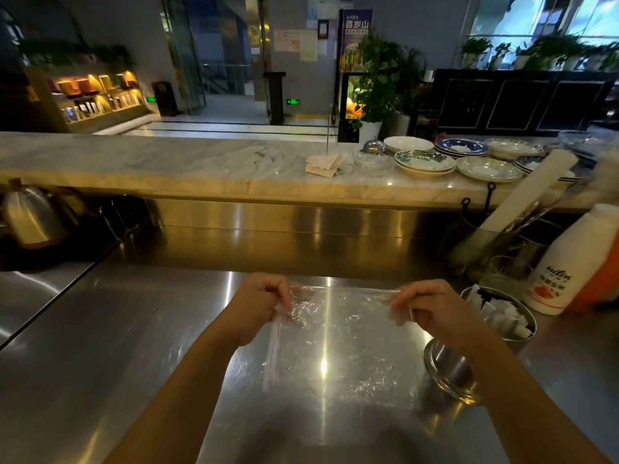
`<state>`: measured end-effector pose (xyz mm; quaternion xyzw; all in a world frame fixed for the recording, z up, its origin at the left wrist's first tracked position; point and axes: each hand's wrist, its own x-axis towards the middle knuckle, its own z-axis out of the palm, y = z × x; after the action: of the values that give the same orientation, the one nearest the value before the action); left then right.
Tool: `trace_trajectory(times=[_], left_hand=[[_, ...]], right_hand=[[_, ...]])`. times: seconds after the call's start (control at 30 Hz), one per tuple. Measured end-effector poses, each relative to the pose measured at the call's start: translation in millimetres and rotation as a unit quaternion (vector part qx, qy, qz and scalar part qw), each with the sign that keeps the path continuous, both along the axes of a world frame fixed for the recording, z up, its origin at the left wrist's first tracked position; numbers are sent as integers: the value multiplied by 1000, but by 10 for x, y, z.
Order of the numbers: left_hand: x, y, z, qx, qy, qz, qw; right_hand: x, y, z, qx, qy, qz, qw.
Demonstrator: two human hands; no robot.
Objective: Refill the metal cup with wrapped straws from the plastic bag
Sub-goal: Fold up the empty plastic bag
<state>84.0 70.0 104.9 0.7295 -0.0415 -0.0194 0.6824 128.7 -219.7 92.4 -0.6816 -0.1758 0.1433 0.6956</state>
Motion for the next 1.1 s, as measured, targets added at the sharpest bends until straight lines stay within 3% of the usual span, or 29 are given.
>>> trace_trajectory(times=[0.17,0.33,0.5,0.67,0.77,0.87,0.93,1.1], left_hand=[[28,103,-90,-3,28,-7,1000],[82,107,-90,66,4,84,994],[4,-253,-37,181,-12,-125,975],[-36,-513,-123,183,-48,-156,970],[-44,-471,-165,115,-41,-103,987],[-28,-362,-171,-15,-9,-49,999],[-11,-287,-174,-88,-5,-28,996],[-6,-277,-231,-190,15,-6,982]], right_hand=[[-31,49,87,2,-5,-6,1000],[-36,158,193,-206,-153,-39,966],[-52,441,505,-322,-234,109,911],[-9,624,679,-370,-248,166,880],[7,556,723,-348,-230,133,899],[-3,370,656,-218,-138,72,964],[-26,276,544,-125,-79,30,989],[-122,321,261,-37,-33,12,999]])
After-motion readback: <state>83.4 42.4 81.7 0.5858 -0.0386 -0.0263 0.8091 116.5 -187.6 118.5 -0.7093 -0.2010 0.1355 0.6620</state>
